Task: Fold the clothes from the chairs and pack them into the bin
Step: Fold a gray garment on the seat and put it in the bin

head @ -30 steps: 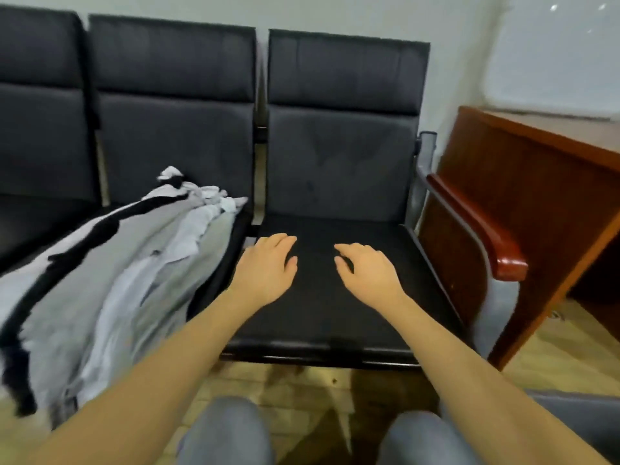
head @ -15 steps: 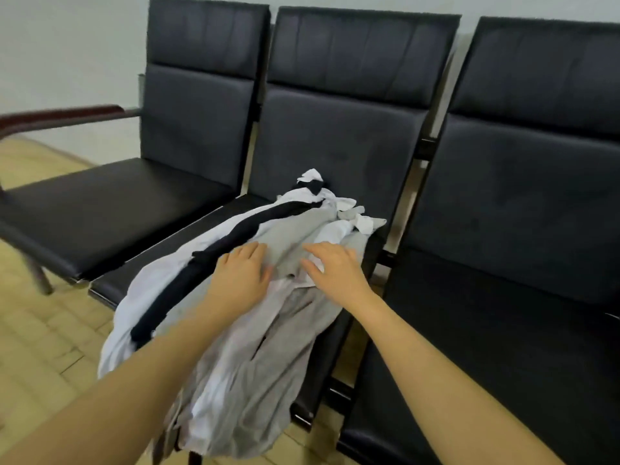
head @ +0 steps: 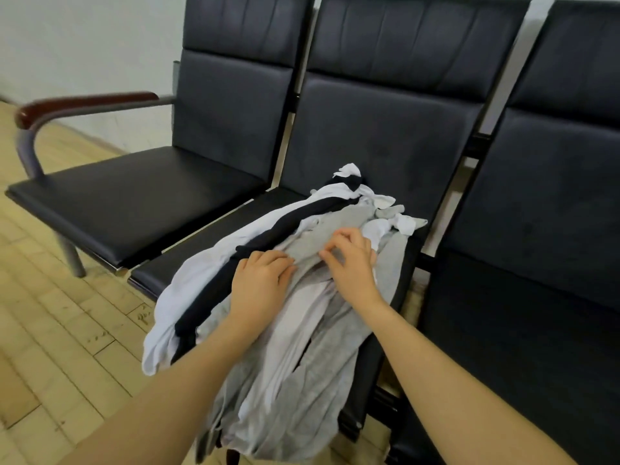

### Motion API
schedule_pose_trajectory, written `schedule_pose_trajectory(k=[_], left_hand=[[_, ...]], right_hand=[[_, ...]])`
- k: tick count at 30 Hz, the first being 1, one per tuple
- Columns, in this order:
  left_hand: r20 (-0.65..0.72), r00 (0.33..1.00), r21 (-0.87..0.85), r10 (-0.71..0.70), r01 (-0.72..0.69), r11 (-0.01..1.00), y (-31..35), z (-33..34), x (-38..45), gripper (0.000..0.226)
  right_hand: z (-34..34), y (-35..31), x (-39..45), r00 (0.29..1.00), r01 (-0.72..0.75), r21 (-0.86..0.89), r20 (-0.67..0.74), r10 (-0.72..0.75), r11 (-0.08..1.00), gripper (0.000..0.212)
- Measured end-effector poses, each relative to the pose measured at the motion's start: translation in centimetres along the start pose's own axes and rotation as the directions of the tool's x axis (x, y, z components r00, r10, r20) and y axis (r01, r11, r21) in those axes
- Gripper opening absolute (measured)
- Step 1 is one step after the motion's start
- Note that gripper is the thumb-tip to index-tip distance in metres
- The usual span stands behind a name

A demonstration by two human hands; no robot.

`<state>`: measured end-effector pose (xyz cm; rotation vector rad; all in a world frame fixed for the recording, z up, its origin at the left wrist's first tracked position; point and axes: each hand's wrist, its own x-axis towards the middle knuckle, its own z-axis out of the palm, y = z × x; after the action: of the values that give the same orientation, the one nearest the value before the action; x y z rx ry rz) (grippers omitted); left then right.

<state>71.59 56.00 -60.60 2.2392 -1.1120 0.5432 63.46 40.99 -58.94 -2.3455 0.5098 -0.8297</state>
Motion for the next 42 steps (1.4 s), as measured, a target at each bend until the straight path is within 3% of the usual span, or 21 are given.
schedule_pose_trajectory(k=[3, 5, 7, 10, 12, 15, 17, 21, 26, 32, 34, 37, 40, 42], left_hand=[[-0.083, 0.997, -0.123, -0.001, -0.009, 0.992, 1.9, -2.2, 0.9, 0.040], [-0.071, 0.994, -0.215, -0.078, 0.062, 0.975, 3.6, -3.8, 1.6, 0.040], [-0.086, 0.992, -0.232, -0.096, 0.073, 0.970, 5.2, -5.1, 2.2, 0.037], [-0.219, 0.976, -0.244, 0.024, -0.078, 0.967, 7.7, -7.4, 3.2, 0.045], [-0.274, 0.955, -0.230, 0.112, -0.178, 0.957, 9.4, -8.8, 4.1, 0.038], [-0.391, 0.878, -0.136, 0.275, -0.351, 0.927, 12.4, -10.5, 5.2, 0.017], [-0.439, 0.828, -0.104, 0.350, -0.433, 0.895, 15.0, -11.1, 5.6, 0.022], [-0.486, 0.750, -0.108, 0.448, -0.561, 0.821, 21.5, -11.4, 5.8, 0.027], [-0.515, 0.706, -0.150, 0.486, -0.633, 0.760, 30.0, -10.6, 5.1, 0.025], [-0.447, 0.733, -0.247, 0.514, -0.653, 0.716, 36.4, -7.6, 2.1, 0.026], [-0.387, 0.776, -0.276, 0.498, -0.613, 0.740, 37.0, -5.6, 0.8, 0.028], [-0.284, 0.868, -0.325, 0.408, -0.487, 0.810, 36.3, -2.2, -0.9, 0.022], [-0.054, 0.944, -0.324, 0.327, -0.326, 0.888, 34.6, 0.7, -1.6, 0.022], [0.173, 0.947, -0.203, 0.269, -0.233, 0.951, 33.3, 2.8, -2.0, 0.030]], right_hand=[[-3.1, -1.3, -0.8, 0.998, 0.059, 0.057, -0.017, -0.058, 0.997, 0.009], [-5.3, -2.4, -1.3, 0.996, 0.094, 0.042, -0.015, -0.093, 0.995, 0.014], [-7.4, -3.5, -1.6, 0.985, 0.146, -0.010, -0.094, -0.146, 0.989, 0.018], [-10.9, -5.0, -2.4, 0.975, 0.140, -0.050, -0.170, -0.146, 0.989, 0.019], [-13.5, -6.0, -3.2, 0.973, 0.122, -0.037, -0.193, -0.127, 0.992, 0.019], [-17.7, -7.1, -5.1, 0.938, 0.173, -0.039, -0.299, -0.177, 0.984, 0.013], [-20.7, -7.5, -6.6, 0.913, 0.181, -0.076, -0.357, -0.196, 0.981, 0.010], [-27.2, -7.0, -9.9, 0.872, 0.142, -0.127, -0.453, -0.185, 0.982, 0.009], [-35.4, -4.6, -13.5, 0.850, 0.054, -0.197, -0.505, -0.149, 0.979, 0.008], [-40.1, -0.5, -17.9, 0.851, -0.037, -0.247, -0.515, -0.099, 0.968, 0.008], [-39.8, 1.4, -18.8, 0.862, -0.065, -0.260, -0.501, -0.077, 0.963, 0.008], [-37.7, 4.5, -19.7, 0.891, -0.182, -0.219, -0.450, 0.066, 0.959, 0.010], [-34.8, 7.1, -20.5, 0.893, -0.256, -0.171, -0.418, 0.165, 0.951, 0.011], [-32.5, 8.3, -21.8, 0.897, -0.301, -0.138, -0.375, 0.232, 0.944, 0.013]])
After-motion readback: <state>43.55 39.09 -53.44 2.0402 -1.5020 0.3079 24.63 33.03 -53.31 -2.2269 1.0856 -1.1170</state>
